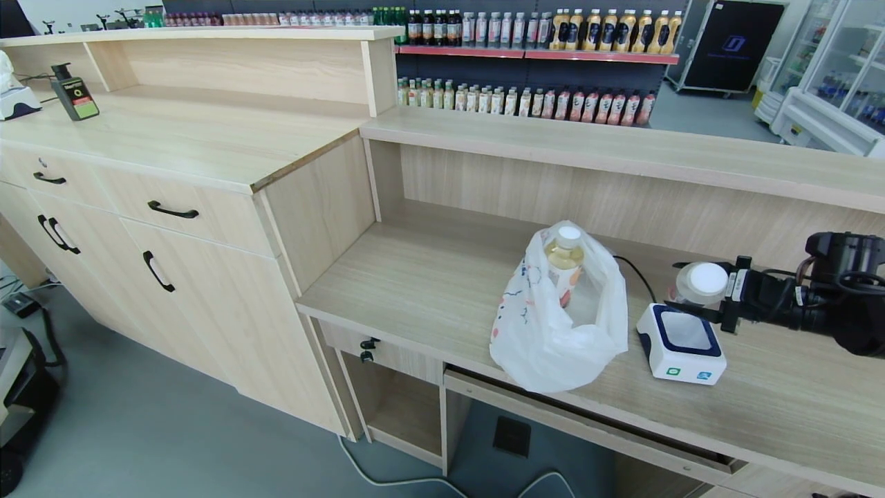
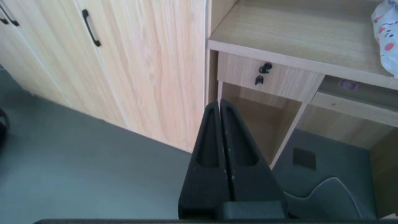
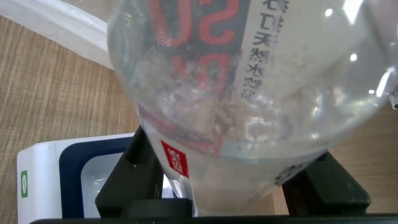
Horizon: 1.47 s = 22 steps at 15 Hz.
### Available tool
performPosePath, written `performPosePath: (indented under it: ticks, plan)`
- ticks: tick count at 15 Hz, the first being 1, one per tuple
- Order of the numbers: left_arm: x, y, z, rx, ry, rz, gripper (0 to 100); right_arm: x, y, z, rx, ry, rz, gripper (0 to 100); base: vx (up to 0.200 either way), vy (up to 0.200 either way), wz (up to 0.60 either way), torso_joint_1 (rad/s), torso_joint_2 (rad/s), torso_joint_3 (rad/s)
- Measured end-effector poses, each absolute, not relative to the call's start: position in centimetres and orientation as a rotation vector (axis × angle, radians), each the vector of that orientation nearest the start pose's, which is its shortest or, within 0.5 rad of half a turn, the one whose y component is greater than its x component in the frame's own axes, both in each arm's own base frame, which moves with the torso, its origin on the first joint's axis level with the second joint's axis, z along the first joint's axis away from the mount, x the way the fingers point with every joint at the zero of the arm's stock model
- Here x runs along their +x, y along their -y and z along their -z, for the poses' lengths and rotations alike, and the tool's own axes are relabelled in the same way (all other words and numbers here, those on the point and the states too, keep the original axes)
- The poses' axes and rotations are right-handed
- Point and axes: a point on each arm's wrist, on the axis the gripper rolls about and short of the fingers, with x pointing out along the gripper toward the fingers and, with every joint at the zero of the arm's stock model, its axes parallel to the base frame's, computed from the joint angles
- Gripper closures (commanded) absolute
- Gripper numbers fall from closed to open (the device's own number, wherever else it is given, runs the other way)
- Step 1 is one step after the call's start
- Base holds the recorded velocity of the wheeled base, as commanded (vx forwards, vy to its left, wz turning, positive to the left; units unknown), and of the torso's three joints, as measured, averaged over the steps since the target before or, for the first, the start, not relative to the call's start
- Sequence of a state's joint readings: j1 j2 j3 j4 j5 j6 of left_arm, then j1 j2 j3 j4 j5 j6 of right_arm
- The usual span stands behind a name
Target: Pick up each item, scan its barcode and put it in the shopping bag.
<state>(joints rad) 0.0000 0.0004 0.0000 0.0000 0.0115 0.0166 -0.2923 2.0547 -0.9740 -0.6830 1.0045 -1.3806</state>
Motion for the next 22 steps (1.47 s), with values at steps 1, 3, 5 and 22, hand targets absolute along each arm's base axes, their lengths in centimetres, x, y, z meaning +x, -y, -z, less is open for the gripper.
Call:
performPosePath:
  ticks: [1,3,5,22]
  plan:
    - [-2.3,0.0,-7.5,0.017,-0.001,-0.012,100,36.4,8.7,-11.1,-1.064,0.211,-0.789,100,0.000,0.000,0.00,0.000,0.00,0.000]
    - [-2.3,0.0,-7.5,0.017,-0.001,-0.012,100,36.5,8.6,-11.1,-1.065,0.214,-0.794,100,0.000,0.000,0.00,0.000,0.00,0.000]
    - [-2.3,0.0,-7.5,0.017,-0.001,-0.011,100,36.5,8.6,-11.1,-1.063,0.212,-0.793,100,0.000,0.000,0.00,0.000,0.00,0.000]
    - [-2.3,0.0,-7.5,0.017,-0.001,-0.011,100,25.3,3.2,-22.1,-0.166,-0.222,0.337,100,0.000,0.000,0.00,0.000,0.00,0.000]
